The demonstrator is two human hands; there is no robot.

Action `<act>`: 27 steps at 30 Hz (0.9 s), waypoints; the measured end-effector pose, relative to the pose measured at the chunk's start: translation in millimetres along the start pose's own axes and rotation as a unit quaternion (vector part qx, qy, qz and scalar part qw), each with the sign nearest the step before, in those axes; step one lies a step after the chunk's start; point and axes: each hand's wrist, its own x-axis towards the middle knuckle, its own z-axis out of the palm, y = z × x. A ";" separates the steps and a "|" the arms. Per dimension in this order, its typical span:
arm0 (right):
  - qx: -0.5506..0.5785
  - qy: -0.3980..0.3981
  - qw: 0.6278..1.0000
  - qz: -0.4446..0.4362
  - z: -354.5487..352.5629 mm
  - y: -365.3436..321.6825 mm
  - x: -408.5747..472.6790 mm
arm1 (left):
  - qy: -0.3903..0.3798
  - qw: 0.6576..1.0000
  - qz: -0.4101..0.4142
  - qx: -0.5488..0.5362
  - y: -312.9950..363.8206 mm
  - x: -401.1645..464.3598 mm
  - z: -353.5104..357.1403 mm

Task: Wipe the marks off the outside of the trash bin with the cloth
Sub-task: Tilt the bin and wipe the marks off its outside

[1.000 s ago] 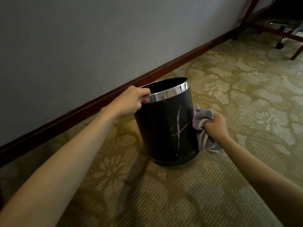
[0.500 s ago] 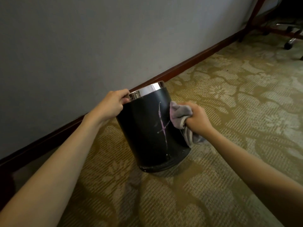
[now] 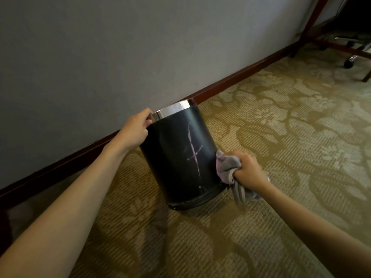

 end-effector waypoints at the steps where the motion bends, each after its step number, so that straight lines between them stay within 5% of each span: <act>1: -0.013 0.000 1.000 -0.007 -1.8 -4.8 3.5 | -0.001 1.000 -0.002 0.001 1.6 -0.5 0.3; 8: -0.027 0.070 0.994 -0.085 -19.3 -69.1 72.5 | -0.022 0.999 0.020 -0.027 20.8 -6.1 2.5; 17: -0.096 0.019 0.993 -0.071 -0.6 -38.9 31.9 | 0.006 1.000 -0.013 0.025 8.6 -3.0 -0.8; 22: -0.127 -0.070 0.978 -0.148 -1.2 -14.9 -11.7 | -0.003 1.000 -0.009 0.012 -1.5 -5.5 -4.6; 27: -0.150 -0.032 0.973 -0.175 -11.0 -35.0 29.5 | -0.012 1.000 0.007 0.024 12.5 -6.9 -1.7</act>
